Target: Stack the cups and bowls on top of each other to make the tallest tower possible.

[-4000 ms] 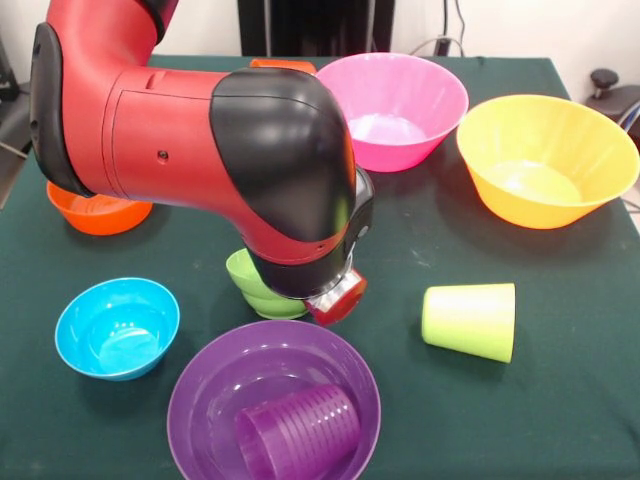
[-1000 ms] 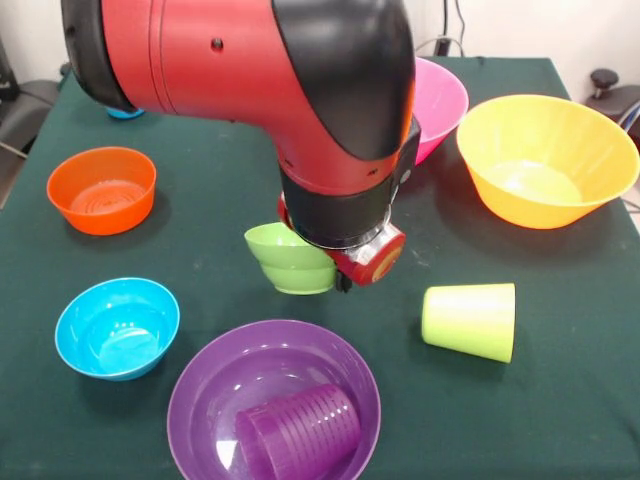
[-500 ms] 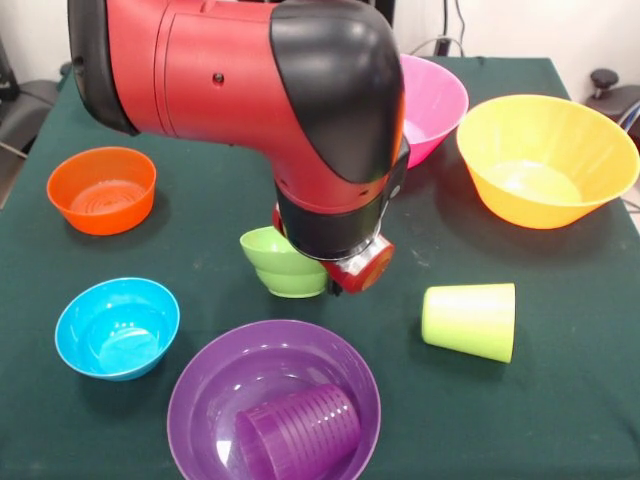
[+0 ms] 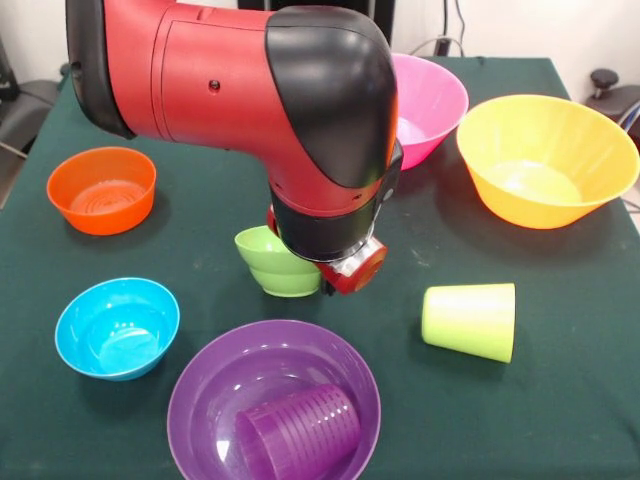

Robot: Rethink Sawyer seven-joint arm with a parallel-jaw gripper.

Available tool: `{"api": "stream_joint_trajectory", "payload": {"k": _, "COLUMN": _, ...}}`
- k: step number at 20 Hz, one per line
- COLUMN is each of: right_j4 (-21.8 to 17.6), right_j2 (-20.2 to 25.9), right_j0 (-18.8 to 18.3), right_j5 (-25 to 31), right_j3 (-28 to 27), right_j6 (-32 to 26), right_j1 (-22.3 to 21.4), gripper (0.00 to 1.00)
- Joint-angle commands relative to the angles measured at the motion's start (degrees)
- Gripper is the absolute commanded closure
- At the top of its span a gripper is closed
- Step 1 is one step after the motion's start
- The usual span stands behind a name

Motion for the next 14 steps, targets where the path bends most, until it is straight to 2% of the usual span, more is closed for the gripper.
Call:
{"api": "stream_joint_trajectory", "payload": {"k": 1, "right_j4": -1.53, "right_j2": 1.87, "right_j0": 0.22, "right_j5": 0.9, "right_j3": -1.06, "right_j6": -2.64, "right_j1": 1.68, "gripper": 1.0}}
{"api": "stream_joint_trajectory", "payload": {"k": 11, "right_j4": -0.92, "right_j2": 1.45, "right_j0": 0.17, "right_j5": -1.54, "right_j3": 3.47, "right_j6": -2.38, "right_j1": -0.25, "gripper": 1.0}}
{"api": "stream_joint_trajectory", "payload": {"k": 14, "right_j4": -1.38, "right_j2": 1.39, "right_j0": -0.1, "right_j5": -0.41, "right_j3": 2.35, "right_j6": -3.91, "right_j1": -0.08, "gripper": 1.0}}
